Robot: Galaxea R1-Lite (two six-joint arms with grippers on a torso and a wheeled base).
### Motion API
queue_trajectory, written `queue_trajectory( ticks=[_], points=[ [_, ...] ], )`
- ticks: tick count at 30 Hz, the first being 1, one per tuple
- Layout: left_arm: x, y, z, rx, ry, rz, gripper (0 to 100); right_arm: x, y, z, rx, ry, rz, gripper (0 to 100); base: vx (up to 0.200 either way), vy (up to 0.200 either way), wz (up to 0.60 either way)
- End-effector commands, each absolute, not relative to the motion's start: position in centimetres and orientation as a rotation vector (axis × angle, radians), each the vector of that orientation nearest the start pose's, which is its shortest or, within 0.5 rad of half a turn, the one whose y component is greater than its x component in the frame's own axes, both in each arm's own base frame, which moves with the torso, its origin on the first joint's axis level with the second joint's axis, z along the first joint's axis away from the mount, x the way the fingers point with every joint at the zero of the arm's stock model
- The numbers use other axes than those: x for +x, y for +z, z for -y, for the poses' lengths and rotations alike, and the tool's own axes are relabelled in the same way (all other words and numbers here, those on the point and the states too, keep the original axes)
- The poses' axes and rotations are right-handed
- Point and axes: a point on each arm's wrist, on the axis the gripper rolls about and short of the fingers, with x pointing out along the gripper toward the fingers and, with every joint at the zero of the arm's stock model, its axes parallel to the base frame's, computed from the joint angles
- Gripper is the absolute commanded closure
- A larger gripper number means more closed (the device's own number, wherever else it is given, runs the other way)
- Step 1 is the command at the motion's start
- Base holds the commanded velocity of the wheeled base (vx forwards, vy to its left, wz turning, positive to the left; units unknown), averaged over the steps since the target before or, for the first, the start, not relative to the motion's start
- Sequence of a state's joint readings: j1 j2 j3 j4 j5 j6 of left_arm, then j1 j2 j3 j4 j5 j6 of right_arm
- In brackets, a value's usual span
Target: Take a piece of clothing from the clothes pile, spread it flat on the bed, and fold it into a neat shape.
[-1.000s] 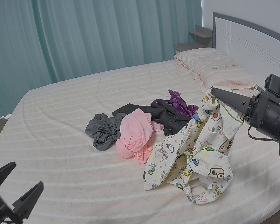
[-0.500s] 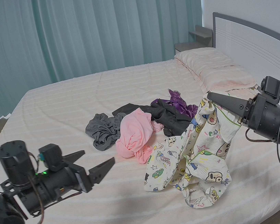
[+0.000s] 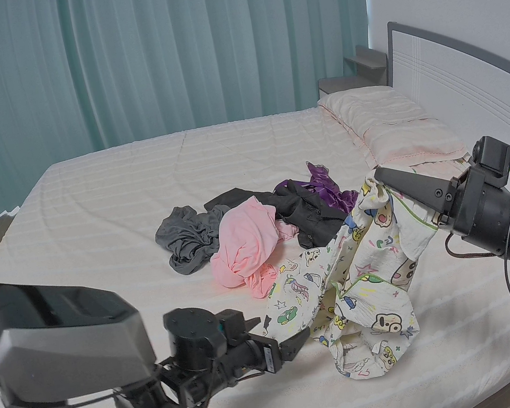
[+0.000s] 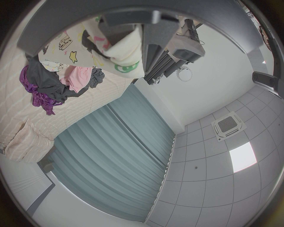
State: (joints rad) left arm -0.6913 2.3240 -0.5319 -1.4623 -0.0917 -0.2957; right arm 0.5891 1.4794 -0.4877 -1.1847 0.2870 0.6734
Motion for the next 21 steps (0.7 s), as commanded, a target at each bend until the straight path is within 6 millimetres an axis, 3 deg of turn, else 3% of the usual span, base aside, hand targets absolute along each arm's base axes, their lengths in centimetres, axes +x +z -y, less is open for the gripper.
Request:
queue_trajectory(
  ticks=[1,11,20,21],
  points=[
    [27.0,-5.4,24.3,-0.173,-0.695,-0.468,0,18.9,22.5,-13.1,0.665,0.914,-0.063,100,0.0,0.0,0.0],
    [30.1,-5.2,25.9,-0.241,-0.572,-0.337,0,19.1,22.5,-12.8,0.665,0.903,-0.063,100,0.0,0.0,0.0],
    [30.4,-6.7,26.0,-0.227,-0.564,-0.354,0,19.3,22.3,-12.5,0.664,0.883,-0.063,100,0.0,0.0,0.0],
    [30.4,-6.8,25.9,-0.226,-0.563,-0.355,100,19.3,22.2,-12.4,0.664,0.881,-0.064,100,0.0,0.0,0.0]
  ],
)
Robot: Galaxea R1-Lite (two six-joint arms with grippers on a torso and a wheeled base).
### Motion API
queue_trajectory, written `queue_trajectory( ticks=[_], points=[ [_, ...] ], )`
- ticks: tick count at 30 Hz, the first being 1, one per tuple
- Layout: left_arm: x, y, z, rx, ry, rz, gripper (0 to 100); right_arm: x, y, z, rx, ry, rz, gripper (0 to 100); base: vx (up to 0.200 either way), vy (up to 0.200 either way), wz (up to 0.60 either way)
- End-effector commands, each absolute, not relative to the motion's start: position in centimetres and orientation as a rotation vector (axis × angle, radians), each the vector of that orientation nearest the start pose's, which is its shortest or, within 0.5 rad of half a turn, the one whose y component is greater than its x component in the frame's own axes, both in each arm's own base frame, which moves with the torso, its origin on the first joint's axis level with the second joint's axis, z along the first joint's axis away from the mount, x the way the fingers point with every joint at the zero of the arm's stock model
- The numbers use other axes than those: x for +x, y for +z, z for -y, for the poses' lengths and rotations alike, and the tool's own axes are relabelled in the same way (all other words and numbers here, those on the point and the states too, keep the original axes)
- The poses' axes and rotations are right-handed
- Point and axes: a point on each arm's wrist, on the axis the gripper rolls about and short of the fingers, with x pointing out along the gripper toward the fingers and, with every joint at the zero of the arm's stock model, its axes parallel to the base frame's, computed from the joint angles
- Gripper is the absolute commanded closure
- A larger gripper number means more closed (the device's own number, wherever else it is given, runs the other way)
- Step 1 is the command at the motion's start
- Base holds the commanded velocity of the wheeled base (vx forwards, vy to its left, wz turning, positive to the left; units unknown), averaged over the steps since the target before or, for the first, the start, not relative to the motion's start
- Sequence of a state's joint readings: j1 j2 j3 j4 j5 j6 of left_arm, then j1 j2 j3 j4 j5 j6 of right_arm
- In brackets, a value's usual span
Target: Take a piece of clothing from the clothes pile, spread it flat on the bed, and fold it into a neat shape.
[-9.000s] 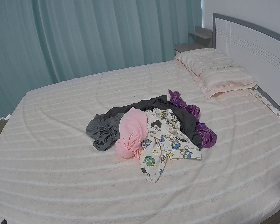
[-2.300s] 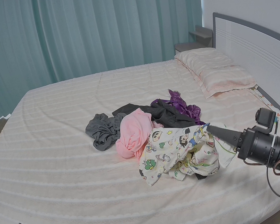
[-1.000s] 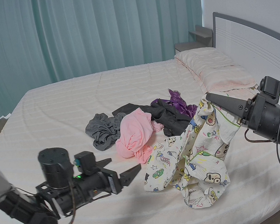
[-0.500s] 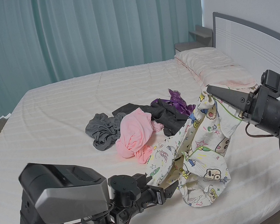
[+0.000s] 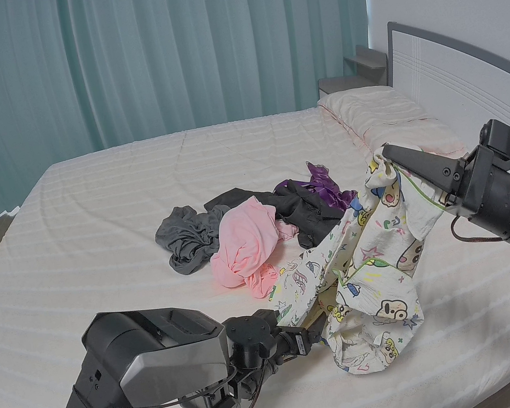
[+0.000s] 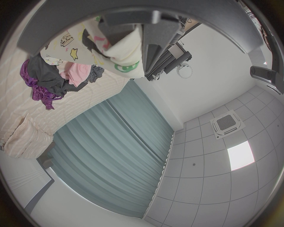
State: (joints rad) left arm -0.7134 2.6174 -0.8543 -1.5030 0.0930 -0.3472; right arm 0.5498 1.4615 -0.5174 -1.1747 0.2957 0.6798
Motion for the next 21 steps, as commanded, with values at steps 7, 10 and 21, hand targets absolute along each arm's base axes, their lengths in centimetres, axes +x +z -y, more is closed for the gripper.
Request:
queue_trajectory(
  ticks=[7,10,21],
  points=[
    [30.6,-7.0,25.0,-0.228,-0.535,-0.371,100,19.5,21.6,-11.9,0.663,0.851,-0.081,100,0.0,0.0,0.0],
    [31.1,-7.1,23.6,-0.227,-0.497,-0.383,100,19.7,21.1,-11.3,0.661,0.813,-0.088,100,0.0,0.0,0.0],
    [28.4,3.4,19.7,-0.318,-0.463,-0.262,100,22.5,17.7,-9.2,0.658,0.595,-0.164,100,0.0,0.0,0.0]
  ],
)
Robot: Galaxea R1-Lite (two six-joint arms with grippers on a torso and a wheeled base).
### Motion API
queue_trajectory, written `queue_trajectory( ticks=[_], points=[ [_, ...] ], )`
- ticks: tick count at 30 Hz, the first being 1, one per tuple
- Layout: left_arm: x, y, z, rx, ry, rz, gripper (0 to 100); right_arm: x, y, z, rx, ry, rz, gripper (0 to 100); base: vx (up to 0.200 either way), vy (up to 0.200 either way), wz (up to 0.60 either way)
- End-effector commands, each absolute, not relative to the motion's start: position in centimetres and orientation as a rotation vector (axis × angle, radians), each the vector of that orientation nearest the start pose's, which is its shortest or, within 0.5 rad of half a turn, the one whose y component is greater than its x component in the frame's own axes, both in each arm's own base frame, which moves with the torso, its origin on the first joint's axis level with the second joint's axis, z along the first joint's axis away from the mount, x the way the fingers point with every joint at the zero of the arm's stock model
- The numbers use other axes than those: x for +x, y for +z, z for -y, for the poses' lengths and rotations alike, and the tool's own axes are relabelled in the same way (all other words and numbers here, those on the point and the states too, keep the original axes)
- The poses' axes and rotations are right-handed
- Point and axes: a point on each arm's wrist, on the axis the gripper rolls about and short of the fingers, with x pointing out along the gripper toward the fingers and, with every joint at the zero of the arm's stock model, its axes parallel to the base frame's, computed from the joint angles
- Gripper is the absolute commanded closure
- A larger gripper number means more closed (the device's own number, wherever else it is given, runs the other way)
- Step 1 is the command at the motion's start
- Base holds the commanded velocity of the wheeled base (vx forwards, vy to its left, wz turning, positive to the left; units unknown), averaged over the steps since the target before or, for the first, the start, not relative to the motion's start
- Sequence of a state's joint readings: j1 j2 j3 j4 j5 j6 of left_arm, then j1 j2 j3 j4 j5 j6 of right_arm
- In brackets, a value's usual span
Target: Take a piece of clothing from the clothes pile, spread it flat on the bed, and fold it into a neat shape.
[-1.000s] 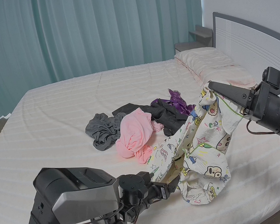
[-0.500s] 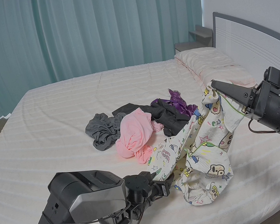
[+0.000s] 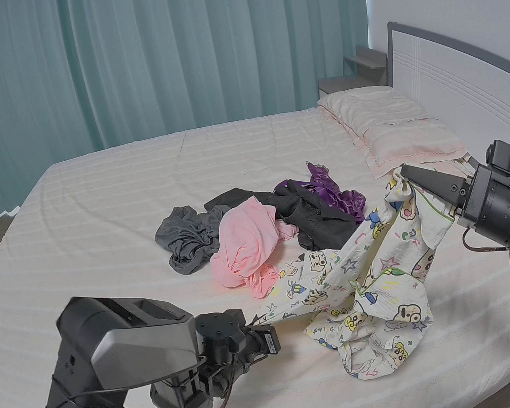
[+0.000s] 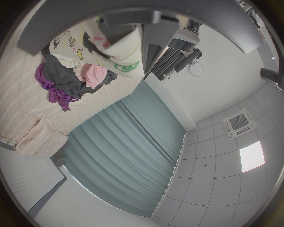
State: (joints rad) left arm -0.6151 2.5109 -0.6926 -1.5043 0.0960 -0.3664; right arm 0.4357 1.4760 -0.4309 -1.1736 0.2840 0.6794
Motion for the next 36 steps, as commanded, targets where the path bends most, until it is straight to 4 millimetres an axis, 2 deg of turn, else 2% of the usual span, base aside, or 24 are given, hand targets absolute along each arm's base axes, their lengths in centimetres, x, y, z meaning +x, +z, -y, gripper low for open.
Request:
queue_trajectory(
  ticks=[1,4,6,7,8,9,10,11,12,15,18,20,21,22,24,29,32,36],
  points=[
    [28.1,5.0,19.4,-0.329,-0.447,-0.227,100,23.2,17.9,-9.1,0.662,0.558,-0.143,100,0.0,0.0,0.0],
    [27.6,8.3,18.8,-0.331,-0.38,-0.152,100,24.9,19.2,-9.3,0.675,0.482,-0.065,100,0.0,0.0,0.0],
    [26.6,12.1,18.0,-0.345,-0.347,-0.089,100,25.9,20.8,-9.6,0.687,0.449,0.015,100,0.0,0.0,0.0],
    [26.6,12.4,17.9,-0.347,-0.347,-0.085,100,25.9,21.0,-9.6,0.688,0.449,0.021,100,0.0,0.0,0.0],
    [25.7,15.0,17.1,-0.362,-0.339,-0.052,100,25.9,22.5,-9.6,0.694,0.457,0.073,100,0.0,0.0,0.0],
    [25.7,15.0,17.1,-0.362,-0.339,-0.052,100,25.9,22.5,-9.6,0.694,0.457,0.073,100,0.0,0.0,0.0],
    [24.4,17.0,16.2,-0.375,-0.321,-0.02,100,25.4,24.6,-9.5,0.702,0.474,0.133,100,0.0,0.0,0.0],
    [24.3,17.2,16.1,-0.376,-0.317,-0.018,100,25.2,24.9,-9.4,0.703,0.476,0.139,100,0.0,0.0,0.0],
    [23.4,18.4,15.6,-0.392,-0.304,0.014,100,24.5,26.3,-9.2,0.706,0.486,0.162,100,0.0,0.0,0.0],
    [22.3,20.2,15.1,-0.425,-0.299,0.077,100,23.0,28.0,-8.9,0.709,0.511,0.195,100,0.0,0.0,0.0],
    [21.2,19.6,15.5,-0.427,-0.326,0.045,100,21.7,27.0,-9.8,0.712,0.55,0.134,100,0.0,0.0,0.0],
    [20.5,17.7,15.9,-0.409,-0.342,-0.029,100,21.3,24.4,-10.6,0.702,0.556,0.029,100,0.0,0.0,0.0],
    [20.5,17.4,16.0,-0.406,-0.343,-0.041,100,21.2,24.0,-10.7,0.702,0.558,0.015,100,0.0,0.0,0.0],
    [20.4,15.8,16.5,-0.399,-0.346,-0.101,100,20.8,21.8,-11.0,0.69,0.556,-0.071,100,0.0,0.0,0.0],
    [20.4,14.7,16.7,-0.419,-0.339,-0.143,100,20.3,20.4,-11.3,0.702,0.568,-0.13,100,0.0,0.0,0.0],
    [20.3,13.4,16.6,-0.538,-0.327,-0.212,100,19.9,19.8,-11.5,0.851,0.606,-0.194,100,0.0,0.0,0.0],
    [20.3,13.1,16.6,-0.572,-0.322,-0.231,100,20.4,18.8,-11.7,0.845,0.593,-0.23,100,0.0,0.0,0.0],
    [20.4,12.8,16.8,-0.564,-0.332,-0.242,100,19.9,18.0,-11.5,0.852,0.6,-0.231,100,0.0,0.0,0.0]
  ],
)
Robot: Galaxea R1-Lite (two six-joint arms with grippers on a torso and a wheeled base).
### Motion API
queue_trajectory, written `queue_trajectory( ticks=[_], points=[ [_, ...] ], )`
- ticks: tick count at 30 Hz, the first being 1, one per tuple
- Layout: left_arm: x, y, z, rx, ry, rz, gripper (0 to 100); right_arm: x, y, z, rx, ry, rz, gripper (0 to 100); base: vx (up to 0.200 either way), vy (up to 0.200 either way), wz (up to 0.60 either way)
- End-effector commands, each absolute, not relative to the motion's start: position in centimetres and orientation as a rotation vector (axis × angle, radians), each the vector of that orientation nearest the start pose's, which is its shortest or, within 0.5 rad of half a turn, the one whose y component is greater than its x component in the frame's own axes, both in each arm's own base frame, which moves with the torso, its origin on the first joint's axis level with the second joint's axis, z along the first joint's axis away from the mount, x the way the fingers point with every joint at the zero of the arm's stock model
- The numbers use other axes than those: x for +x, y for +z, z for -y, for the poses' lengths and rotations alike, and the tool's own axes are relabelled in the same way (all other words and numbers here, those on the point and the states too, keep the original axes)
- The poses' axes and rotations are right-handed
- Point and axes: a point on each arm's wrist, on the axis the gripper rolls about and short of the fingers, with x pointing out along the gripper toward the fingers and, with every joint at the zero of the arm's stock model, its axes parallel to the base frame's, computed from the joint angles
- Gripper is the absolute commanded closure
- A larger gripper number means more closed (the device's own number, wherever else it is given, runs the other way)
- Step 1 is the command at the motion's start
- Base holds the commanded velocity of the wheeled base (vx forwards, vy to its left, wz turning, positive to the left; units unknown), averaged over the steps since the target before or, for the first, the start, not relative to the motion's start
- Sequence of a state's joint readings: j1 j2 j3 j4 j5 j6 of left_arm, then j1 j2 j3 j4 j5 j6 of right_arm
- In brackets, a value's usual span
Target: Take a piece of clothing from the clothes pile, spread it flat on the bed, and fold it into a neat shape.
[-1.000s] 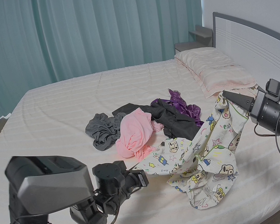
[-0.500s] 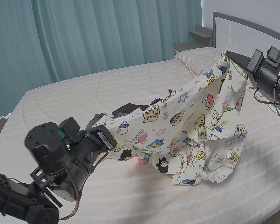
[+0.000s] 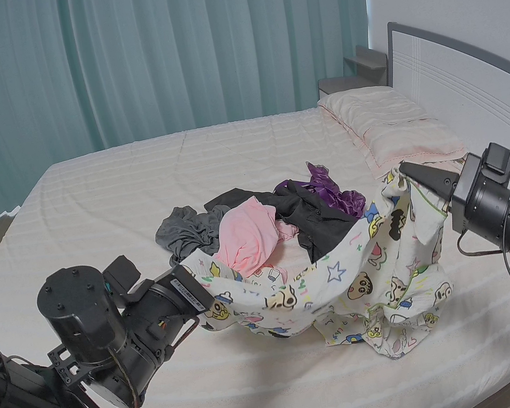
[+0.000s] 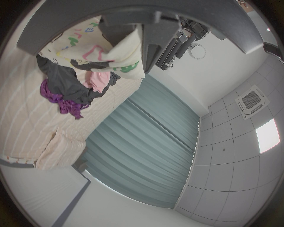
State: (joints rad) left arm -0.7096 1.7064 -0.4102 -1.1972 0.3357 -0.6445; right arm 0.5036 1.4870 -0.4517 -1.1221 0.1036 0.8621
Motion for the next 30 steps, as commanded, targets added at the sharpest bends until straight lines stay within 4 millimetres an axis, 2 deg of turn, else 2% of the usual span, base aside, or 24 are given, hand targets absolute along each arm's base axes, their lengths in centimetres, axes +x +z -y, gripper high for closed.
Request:
queue_trajectory(
  ticks=[1,6,20,30],
  points=[
    [20.4,12.9,16.8,-0.567,-0.335,-0.242,100,19.7,17.9,-11.3,0.856,0.602,-0.222,100,0.0,0.0,0.0],
    [20.3,12.9,16.8,-0.57,-0.334,-0.244,100,18.6,17.2,-10.7,0.873,0.614,-0.203,100,0.0,0.0,0.0],
    [20.3,12.3,17.3,-0.553,-0.333,-0.26,100,18.3,17.2,-10.6,0.873,0.616,-0.188,100,0.0,0.0,0.0],
    [20.1,12.4,17.2,-0.553,-0.334,-0.259,100,18.0,17.5,-10.4,0.875,0.623,-0.176,100,-0.2,0.0,0.0]
  ],
)
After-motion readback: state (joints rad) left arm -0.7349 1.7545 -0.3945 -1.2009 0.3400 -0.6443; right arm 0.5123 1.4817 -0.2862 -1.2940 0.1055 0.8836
